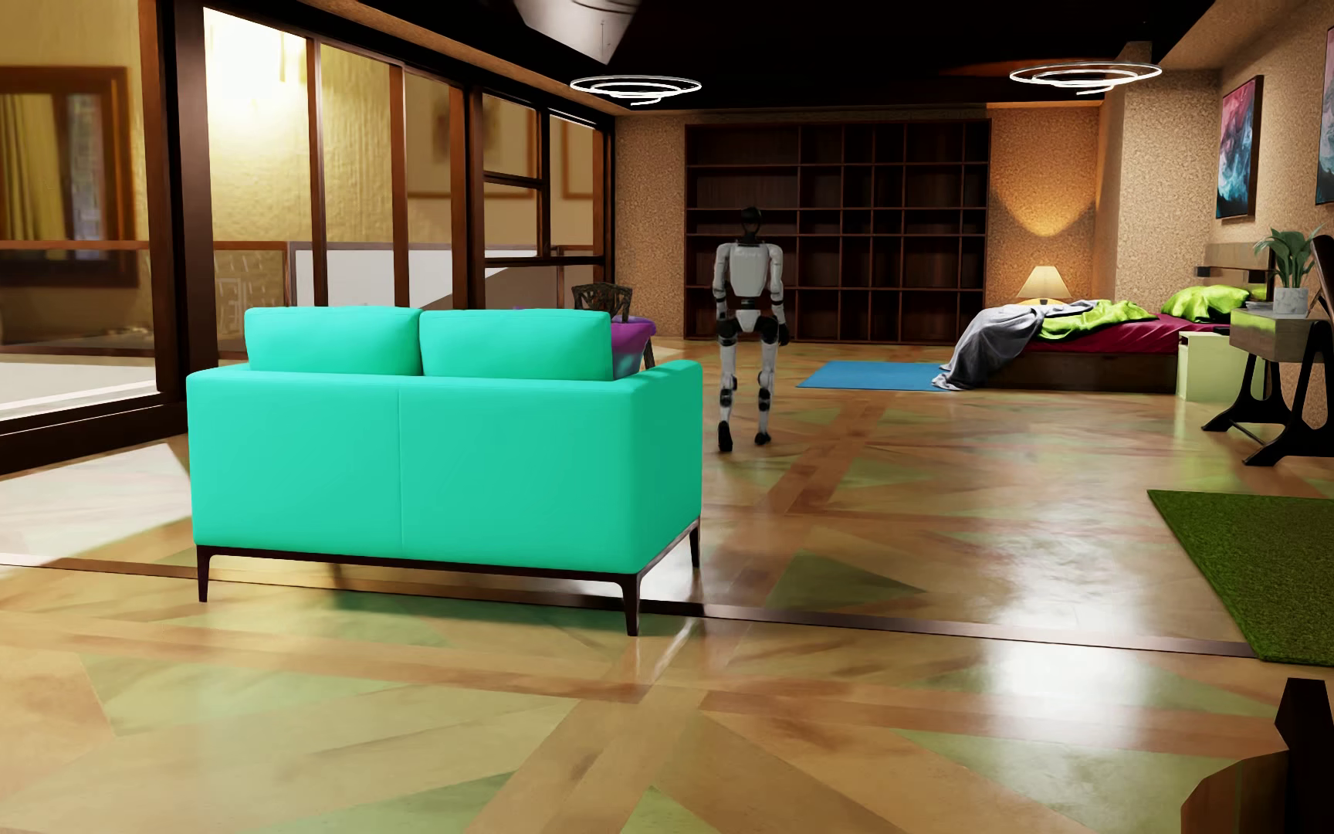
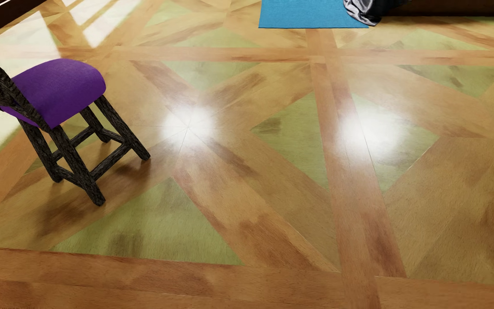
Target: Go to the teal sofa
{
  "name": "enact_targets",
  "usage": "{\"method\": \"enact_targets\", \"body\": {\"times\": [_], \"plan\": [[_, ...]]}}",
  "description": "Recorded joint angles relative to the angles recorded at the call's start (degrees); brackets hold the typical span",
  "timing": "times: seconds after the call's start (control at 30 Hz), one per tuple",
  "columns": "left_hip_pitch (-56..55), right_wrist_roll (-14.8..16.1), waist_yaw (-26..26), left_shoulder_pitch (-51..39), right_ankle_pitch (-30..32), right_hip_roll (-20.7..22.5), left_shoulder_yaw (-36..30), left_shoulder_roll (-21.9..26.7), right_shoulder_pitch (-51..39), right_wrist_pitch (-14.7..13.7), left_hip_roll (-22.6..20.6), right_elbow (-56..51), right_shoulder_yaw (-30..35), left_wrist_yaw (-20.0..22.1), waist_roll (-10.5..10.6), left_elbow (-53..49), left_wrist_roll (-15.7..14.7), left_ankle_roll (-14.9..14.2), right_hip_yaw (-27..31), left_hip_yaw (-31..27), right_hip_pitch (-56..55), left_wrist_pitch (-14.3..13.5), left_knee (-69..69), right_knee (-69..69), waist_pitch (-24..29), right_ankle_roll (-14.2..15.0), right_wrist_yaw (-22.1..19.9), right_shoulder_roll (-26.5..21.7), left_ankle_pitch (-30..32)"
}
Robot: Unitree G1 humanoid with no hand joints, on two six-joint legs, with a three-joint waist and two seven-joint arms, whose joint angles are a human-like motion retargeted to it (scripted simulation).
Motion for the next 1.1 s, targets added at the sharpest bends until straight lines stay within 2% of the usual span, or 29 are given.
{"method": "enact_targets", "body": {"times": [0.03, 0.07, 0.1, 0.13, 0.2, 0.27, 0.33, 0.4, 0.47, 0.5, 0.53, 0.57, 0.63, 0.7, 0.8, 0.83, 0.87, 0.97, 1.07, 1.1], "plan": [[-4.29, -0.30, -0.11, 0.80, -2.42, 0.84, -0.46, 2.36, -1.22, -0.16, 2.22, -0.26, 0.77, -1.25, 0.60, -0.80, 0.27, -4.02, -1.36, 0.27, 0.16, -0.81, 8.66, 2.43, 0.27, -0.72, 0.01, 0.65, 3.81], [-8.93, -0.61, -0.13, 1.71, -4.73, 1.74, 0.37, 4.70, -2.02, -1.78, 4.75, 0.68, 1.18, -2.16, 1.27, -1.89, -0.57, -5.65, -2.96, 0.24, 0.72, -1.37, 16.90, 4.28, 0.65, -1.05, -1.15, 0.82, 7.04], [-13.32, -1.02, -0.05, 2.35, -6.66, 2.62, 2.17, 6.16, -3.12, -2.73, 6.66, 1.24, 1.51, -2.42, 1.92, -2.82, -2.08, -5.19, -4.38, -0.17, 2.04, -1.00, 23.43, 5.06, 1.06, -1.18, -2.17, 0.86, 4.96], [-17.36, -1.51, 0.15, 2.85, -8.22, 3.43, 4.18, 6.47, -4.17, -3.35, 7.58, 2.01, 1.61, -1.06, 2.43, -3.06, -3.82, -3.22, -5.40, -0.68, 3.78, 0.17, 27.65, 5.19, 1.47, -1.31, -3.43, 0.82, 0.80], [-23.85, -1.87, 0.92, 3.81, -11.10, 4.40, 8.37, 5.97, -6.37, -2.80, 7.64, 2.07, 2.03, 2.63, 2.81, -4.45, -6.90, -0.87, -6.06, -1.15, 7.06, 2.59, 28.25, 5.47, 2.07, -1.40, -4.37, 0.75, -7.19], [-28.77, -1.39, 2.19, 5.05, -13.76, 4.47, 10.59, 5.30, -8.72, -3.71, 7.10, 0.97, 3.08, 4.29, 2.50, -6.85, -9.14, 1.64, -5.63, -0.63, 9.87, 2.41, 20.07, 5.64, 2.38, -1.25, -4.02, -0.01, -14.13], [-31.05, -0.88, 3.61, 5.95, -15.48, 4.32, 10.87, 4.36, -10.52, -5.63, 7.62, -1.18, 5.38, 4.16, 1.92, -8.44, -9.73, 4.54, -4.84, 1.86, 13.09, 1.57, 4.54, 3.98, 2.47, -0.78, -4.03, -1.57, -16.53], [-31.40, -0.05, 4.77, 6.83, -16.18, 4.31, 11.37, 2.46, -11.92, -6.52, 7.05, -3.00, 7.74, 4.49, 1.30, -8.74, -9.47, 6.07, -3.91, 4.36, 16.50, 1.78, -13.58, 1.22, 2.31, -0.20, -4.09, -3.06, -11.23], [-30.76, 1.09, 5.50, 7.85, -16.77, 4.45, 12.10, 0.18, -12.92, -6.16, 5.55, -3.81, 9.42, 5.54, 0.64, -8.07, -8.55, 3.20, -2.86, 4.36, 19.82, 2.74, -27.76, -1.00, 2.05, 0.44, -3.79, -3.84, -7.16], [-30.60, 1.60, 5.74, 8.31, -16.82, 4.50, 12.25, -0.83, -13.09, -5.67, 5.02, -3.96, 9.84, 5.78, 0.38, -7.40, -7.90, 3.94, -2.28, 4.40, 21.44, 3.34, -30.58, -1.49, 1.98, 0.66, -3.84, -3.91, -6.15], [-30.14, 2.14, 6.02, 8.65, -16.68, 4.32, 12.16, -1.72, -12.95, -5.12, 4.27, -4.05, 9.88, 5.61, 0.09, -6.45, -7.19, 5.69, -1.49, 3.48, 23.04, 3.86, -30.47, -1.64, 1.93, 0.89, -4.02, -3.85, -2.48], [-28.94, 2.78, 6.26, 8.83, -16.21, 3.90, 11.89, -2.46, -12.45, -4.52, 3.75, -4.05, 9.51, 5.09, -0.27, -5.16, -6.40, 6.14, -0.68, 3.03, 24.77, 4.29, -29.33, -1.09, 1.87, 1.29, -4.38, -3.64, 1.49], [-26.63, 4.17, 6.45, 8.30, -11.93, 1.58, 11.19, -3.75, -10.24, -2.87, 2.41, -3.47, 7.62, 3.12, -1.55, -1.63, -4.77, 7.58, 0.28, 4.41, 26.97, 4.89, -26.91, 1.22, 1.73, 2.72, -5.36, -3.12, 0.31], [-23.68, 4.40, 6.39, 7.32, -3.21, -1.20, 11.24, -4.25, -7.55, -1.54, 0.76, -2.01, 6.93, 0.95, -3.05, 0.61, -3.71, 9.09, 1.57, 5.88, 26.43, 4.37, -25.14, 7.31, 1.48, 4.44, -3.69, -2.77, -3.58], [-19.58, 0.37, 5.93, 6.02, 10.57, -7.04, 11.54, -4.57, -5.41, -4.16, -1.22, -2.06, 10.64, 2.05, -4.78, -0.80, -3.20, 9.91, 3.39, 9.03, 17.94, 1.57, -22.26, 28.58, 1.68, 6.37, 4.22, -6.28, -9.92], [-18.31, -0.49, 5.60, 5.12, 15.69, -10.16, 10.88, -4.60, -4.91, -4.50, -2.09, -3.02, 10.55, 2.59, -5.45, -1.24, -2.88, 10.08, 3.73, 10.37, 13.66, 0.79, -21.09, 37.01, 2.00, 8.33, 4.82, -7.60, -12.09], [-16.69, -0.32, 5.12, 4.02, 18.74, -13.24, 9.97, -4.35, -4.36, -3.95, -3.04, -4.03, 9.11, 2.98, -6.17, -1.50, -2.41, 10.19, 4.53, 11.70, 9.40, 0.25, -20.42, 44.20, 2.35, 10.15, 3.65, -8.16, -13.99], [-11.47, 3.50, 3.52, -0.25, 5.63, -14.82, 9.28, -2.77, -2.67, -0.94, -5.19, -6.54, 3.24, 5.22, -7.57, -0.89, -1.55, 10.18, 7.76, 14.40, -2.59, -0.82, -19.10, 53.29, 3.18, 8.24, -3.61, -6.56, -18.76], [-6.92, 5.29, 1.83, -4.76, -4.42, -13.27, 9.81, -1.61, -1.17, -1.14, -6.00, -8.33, 1.54, 8.09, -7.45, -2.43, -2.81, 9.80, 5.89, 14.68, -9.94, -1.66, -19.20, 40.44, 3.10, 6.45, -3.89, -6.03, -21.58], [-5.45, 5.29, 1.40, -6.11, -5.19, -12.80, 9.61, -1.07, -0.98, -1.26, -6.03, -8.25, 1.52, 8.62, -7.17, -3.40, -3.30, 9.66, 4.36, 14.55, -11.18, -2.29, -19.94, 32.46, 2.93, 6.17, -3.55, -5.86, -22.01]]}}
